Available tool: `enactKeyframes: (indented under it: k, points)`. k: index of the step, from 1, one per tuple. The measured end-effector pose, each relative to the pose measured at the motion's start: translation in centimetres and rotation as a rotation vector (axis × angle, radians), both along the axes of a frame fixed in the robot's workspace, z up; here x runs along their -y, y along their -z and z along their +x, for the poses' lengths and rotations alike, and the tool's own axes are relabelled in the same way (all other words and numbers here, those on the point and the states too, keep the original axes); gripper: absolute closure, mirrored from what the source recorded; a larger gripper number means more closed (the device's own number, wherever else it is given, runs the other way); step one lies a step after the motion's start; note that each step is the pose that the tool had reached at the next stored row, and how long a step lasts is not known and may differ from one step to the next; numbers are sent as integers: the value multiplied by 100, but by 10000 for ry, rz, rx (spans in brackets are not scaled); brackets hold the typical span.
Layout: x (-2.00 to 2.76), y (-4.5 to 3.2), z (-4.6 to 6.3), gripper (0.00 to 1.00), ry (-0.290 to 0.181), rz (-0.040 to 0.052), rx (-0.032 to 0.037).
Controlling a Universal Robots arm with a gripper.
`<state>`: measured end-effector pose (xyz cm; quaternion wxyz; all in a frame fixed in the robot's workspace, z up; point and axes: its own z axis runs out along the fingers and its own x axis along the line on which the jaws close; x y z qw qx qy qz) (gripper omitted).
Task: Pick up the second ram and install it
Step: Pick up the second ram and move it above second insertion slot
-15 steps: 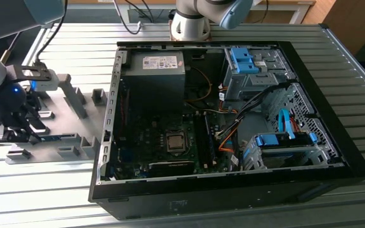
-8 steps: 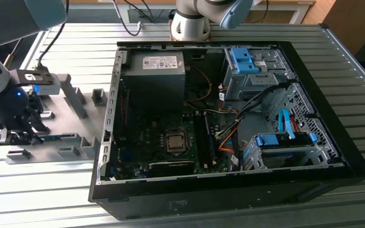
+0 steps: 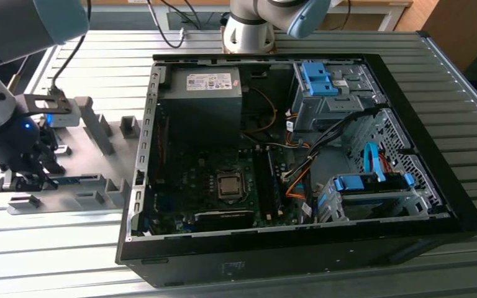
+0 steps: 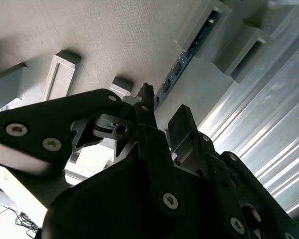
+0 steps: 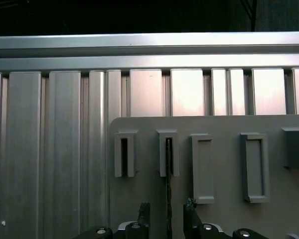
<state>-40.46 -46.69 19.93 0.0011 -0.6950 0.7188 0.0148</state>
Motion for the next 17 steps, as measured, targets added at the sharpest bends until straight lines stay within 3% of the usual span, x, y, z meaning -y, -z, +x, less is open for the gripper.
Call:
enactKeyframes:
  k: [3, 4, 17]
  points:
    - [0, 11, -2, 62, -1, 2, 1]
    - [0, 14, -4, 69, 0, 2, 2]
    - [0, 46, -12, 69, 0, 0, 7]
